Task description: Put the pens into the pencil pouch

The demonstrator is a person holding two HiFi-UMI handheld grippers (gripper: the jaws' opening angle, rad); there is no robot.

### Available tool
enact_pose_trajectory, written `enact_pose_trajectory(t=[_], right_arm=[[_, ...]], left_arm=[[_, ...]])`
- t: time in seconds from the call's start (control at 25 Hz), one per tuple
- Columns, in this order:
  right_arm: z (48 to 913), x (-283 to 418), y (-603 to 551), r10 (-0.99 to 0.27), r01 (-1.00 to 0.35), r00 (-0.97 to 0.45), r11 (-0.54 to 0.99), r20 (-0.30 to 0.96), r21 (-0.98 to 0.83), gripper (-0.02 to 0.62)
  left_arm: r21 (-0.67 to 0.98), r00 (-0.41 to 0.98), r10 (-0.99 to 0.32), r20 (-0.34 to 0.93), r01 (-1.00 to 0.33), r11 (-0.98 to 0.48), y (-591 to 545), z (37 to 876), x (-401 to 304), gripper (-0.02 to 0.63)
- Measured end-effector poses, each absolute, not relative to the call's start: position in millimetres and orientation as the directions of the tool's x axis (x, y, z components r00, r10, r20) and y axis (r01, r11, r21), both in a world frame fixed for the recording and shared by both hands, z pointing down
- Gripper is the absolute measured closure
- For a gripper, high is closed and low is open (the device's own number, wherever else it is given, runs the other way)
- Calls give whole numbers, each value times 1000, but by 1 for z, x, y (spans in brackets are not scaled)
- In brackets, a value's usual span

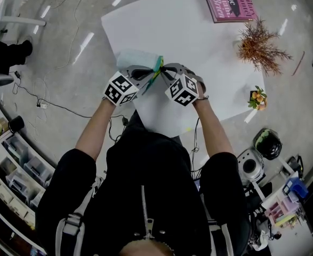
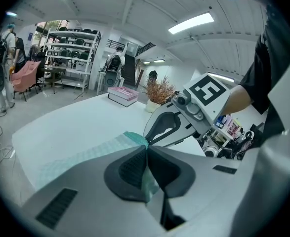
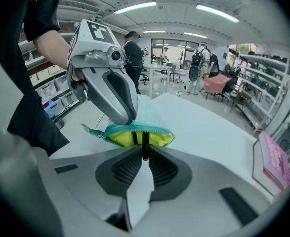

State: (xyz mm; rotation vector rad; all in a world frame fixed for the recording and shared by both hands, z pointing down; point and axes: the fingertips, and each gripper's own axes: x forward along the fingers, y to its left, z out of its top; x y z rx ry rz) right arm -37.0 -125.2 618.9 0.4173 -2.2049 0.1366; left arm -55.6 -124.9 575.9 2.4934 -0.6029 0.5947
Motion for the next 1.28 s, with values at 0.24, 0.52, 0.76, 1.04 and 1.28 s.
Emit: enact_pose_trajectory(t=[0.24, 0.52, 0.76, 1.04, 1.28], right_arm=[[616, -49, -127, -267, -355, -599, 934, 755, 48, 541], [613, -60, -130, -293, -354, -634, 933, 715, 68, 541], [616, -64, -129, -301, -362, -637, 930, 710, 69, 540], [616, -57, -133, -339, -423, -625, 904, 703, 60, 489], [615, -24, -125, -411, -543, -579, 838, 704, 43, 477]], left_arm=[[380, 827, -277, 490, -488, -786, -124, 568, -53, 575], [424, 856, -250, 453, -454, -783, -125, 563, -51, 575], [440, 868, -236, 437, -435, -785, -125, 558, -54, 575], [425, 851, -254, 459, -462, -779, -130, 566, -55, 575], [383, 806, -289, 517, -519, -764, -134, 583, -51, 575]])
